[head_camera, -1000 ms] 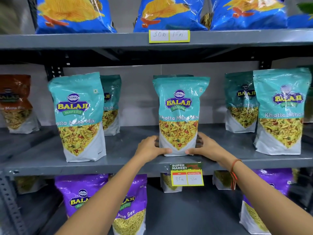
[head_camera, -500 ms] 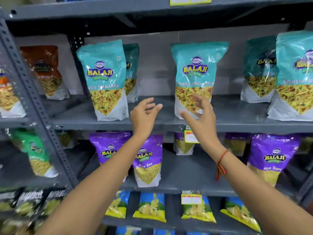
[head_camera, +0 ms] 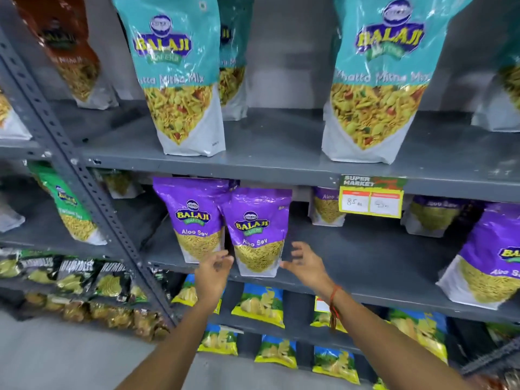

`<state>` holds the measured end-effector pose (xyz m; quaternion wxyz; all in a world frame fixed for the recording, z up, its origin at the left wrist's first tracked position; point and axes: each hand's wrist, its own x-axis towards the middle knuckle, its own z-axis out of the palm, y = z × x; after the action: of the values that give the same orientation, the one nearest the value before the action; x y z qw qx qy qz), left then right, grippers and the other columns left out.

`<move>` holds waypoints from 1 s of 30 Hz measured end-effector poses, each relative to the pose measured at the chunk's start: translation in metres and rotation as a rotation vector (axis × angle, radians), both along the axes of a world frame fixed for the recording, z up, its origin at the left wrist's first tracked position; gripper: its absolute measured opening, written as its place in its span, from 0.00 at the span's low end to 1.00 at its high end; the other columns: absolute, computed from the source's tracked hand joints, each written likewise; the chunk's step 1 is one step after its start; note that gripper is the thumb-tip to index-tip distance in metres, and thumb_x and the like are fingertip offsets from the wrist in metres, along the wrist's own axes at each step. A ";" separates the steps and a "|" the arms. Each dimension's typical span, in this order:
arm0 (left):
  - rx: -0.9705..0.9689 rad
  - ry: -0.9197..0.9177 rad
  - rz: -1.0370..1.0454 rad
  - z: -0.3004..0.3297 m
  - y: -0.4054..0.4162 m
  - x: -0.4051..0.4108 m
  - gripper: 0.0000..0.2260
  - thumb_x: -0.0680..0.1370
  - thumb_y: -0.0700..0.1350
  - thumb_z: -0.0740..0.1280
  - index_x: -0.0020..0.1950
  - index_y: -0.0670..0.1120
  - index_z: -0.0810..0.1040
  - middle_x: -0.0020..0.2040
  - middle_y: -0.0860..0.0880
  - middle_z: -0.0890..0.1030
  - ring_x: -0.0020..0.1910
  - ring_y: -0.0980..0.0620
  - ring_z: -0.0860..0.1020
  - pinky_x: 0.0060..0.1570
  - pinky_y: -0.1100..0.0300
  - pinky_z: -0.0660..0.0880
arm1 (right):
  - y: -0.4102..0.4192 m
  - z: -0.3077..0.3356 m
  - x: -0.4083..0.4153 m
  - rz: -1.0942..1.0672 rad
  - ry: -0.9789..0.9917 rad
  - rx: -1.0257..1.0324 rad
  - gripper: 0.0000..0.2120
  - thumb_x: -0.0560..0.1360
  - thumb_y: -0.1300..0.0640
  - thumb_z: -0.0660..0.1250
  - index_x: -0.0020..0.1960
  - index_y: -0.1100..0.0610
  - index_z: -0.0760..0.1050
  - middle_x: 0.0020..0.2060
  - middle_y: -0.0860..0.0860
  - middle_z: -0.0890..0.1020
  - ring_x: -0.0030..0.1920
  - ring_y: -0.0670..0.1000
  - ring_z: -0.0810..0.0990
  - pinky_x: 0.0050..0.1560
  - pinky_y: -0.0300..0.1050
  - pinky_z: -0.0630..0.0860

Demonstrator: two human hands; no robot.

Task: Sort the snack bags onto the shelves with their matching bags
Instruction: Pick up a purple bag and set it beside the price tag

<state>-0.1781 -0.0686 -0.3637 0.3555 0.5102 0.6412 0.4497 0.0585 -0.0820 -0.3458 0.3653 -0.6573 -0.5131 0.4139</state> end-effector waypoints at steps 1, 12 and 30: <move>-0.084 0.002 -0.035 -0.008 0.006 0.001 0.17 0.68 0.53 0.74 0.55 0.48 0.81 0.49 0.43 0.84 0.48 0.40 0.83 0.48 0.51 0.77 | 0.009 -0.013 0.000 0.012 -0.003 -0.056 0.33 0.68 0.57 0.78 0.70 0.56 0.68 0.56 0.53 0.76 0.53 0.51 0.78 0.57 0.47 0.77; -0.135 -0.111 -0.184 -0.042 0.042 0.023 0.20 0.74 0.31 0.69 0.64 0.41 0.72 0.53 0.50 0.79 0.40 0.75 0.78 0.37 0.75 0.75 | 0.054 -0.071 -0.017 0.097 -0.031 -0.141 0.27 0.63 0.50 0.76 0.59 0.53 0.73 0.55 0.54 0.84 0.55 0.56 0.83 0.56 0.54 0.79; -0.111 -0.011 -0.429 -0.051 0.036 0.162 0.27 0.68 0.43 0.77 0.66 0.46 0.76 0.55 0.46 0.83 0.45 0.70 0.79 0.52 0.66 0.78 | 0.005 -0.074 0.136 -0.190 -0.072 -0.157 0.26 0.58 0.48 0.79 0.54 0.51 0.77 0.50 0.52 0.85 0.52 0.55 0.83 0.58 0.59 0.79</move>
<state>-0.0162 -0.0324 -0.4145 0.4742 0.6119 0.5398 0.3307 0.1945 -0.0768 -0.4195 0.3314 -0.7440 -0.4272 0.3925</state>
